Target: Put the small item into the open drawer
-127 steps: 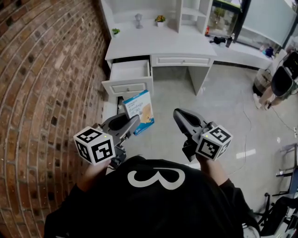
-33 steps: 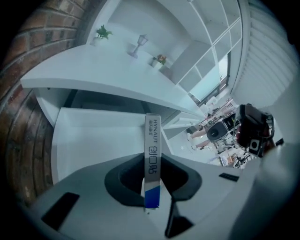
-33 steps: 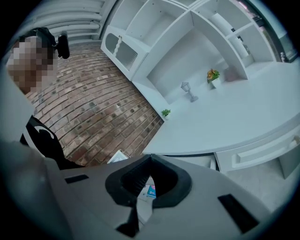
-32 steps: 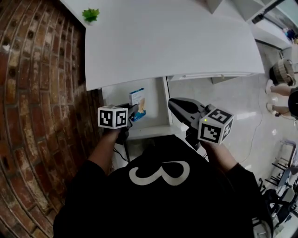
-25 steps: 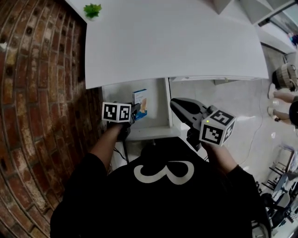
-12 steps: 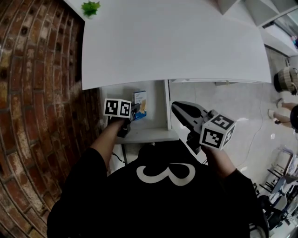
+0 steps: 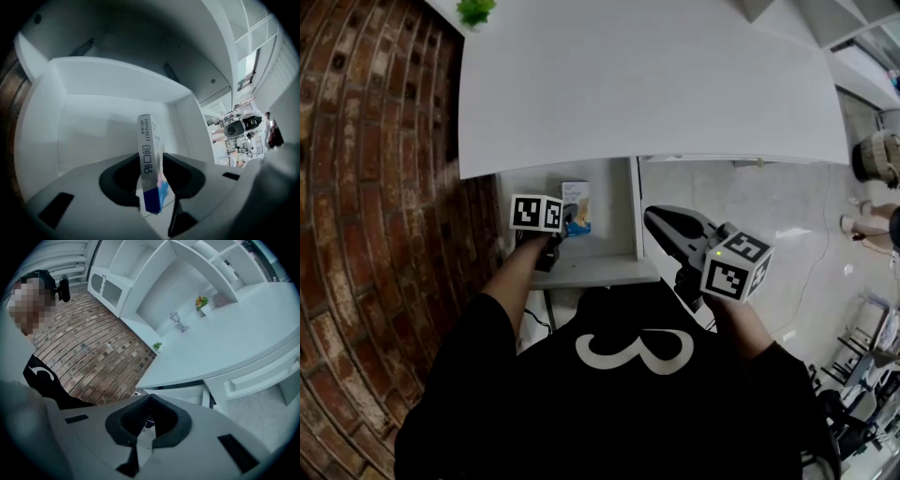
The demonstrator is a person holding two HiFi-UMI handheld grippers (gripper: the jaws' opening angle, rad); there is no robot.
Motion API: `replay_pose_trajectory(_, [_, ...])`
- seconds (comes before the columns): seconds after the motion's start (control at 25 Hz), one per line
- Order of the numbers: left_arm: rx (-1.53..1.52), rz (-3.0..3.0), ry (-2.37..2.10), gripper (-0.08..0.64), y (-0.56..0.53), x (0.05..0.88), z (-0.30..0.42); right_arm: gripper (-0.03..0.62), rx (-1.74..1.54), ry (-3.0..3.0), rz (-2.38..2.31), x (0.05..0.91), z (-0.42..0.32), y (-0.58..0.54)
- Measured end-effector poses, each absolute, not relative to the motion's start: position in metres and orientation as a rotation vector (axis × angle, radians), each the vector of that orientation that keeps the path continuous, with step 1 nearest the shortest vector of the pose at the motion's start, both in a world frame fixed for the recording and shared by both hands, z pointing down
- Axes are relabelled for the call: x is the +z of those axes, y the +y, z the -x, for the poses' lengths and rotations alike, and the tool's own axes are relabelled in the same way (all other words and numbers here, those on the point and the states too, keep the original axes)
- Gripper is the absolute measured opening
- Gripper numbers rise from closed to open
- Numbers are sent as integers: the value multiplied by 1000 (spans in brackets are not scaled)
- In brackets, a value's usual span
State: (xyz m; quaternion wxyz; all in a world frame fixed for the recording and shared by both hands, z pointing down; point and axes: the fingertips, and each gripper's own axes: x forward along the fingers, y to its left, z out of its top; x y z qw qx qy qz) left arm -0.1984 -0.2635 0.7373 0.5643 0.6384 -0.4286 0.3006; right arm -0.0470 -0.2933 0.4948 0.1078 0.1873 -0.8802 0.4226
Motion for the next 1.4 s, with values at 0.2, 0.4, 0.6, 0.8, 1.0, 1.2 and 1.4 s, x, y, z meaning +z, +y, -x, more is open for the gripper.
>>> replay_pose_trajectory(0.2, [711, -1473, -1020, 235, -262, 747, 204, 9, 1246, -2585, -552, 496, 46, -294])
replay_pose_trajectory(0.4, [733, -1458, -1049, 342, -261, 751, 212, 9, 1247, -2581, -547, 498, 47, -293])
replay_pose_trajectory(0.6, [689, -1477, -1083, 360, -267, 738, 219, 9, 1221, -2601, -539, 493, 52, -290])
replay_pose_trajectory(0.8, [658, -1561, -1111, 360, -274, 701, 218, 9, 1224, -2652, -523, 476, 56, -282])
replay_pose_trajectory(1.0, [591, -1703, -1082, 350, -276, 647, 207, 9, 1185, -2699, -493, 454, 61, -268])
replay_pose_trajectory(1.2, [466, -1815, -1118, 206, -271, 581, 205, 9, 1172, -2741, -490, 434, 63, -253])
replay_pose_trajectory(1.4, [346, -1939, -1122, 66, -249, 517, 198, 9, 1113, -2779, -472, 416, 68, -233])
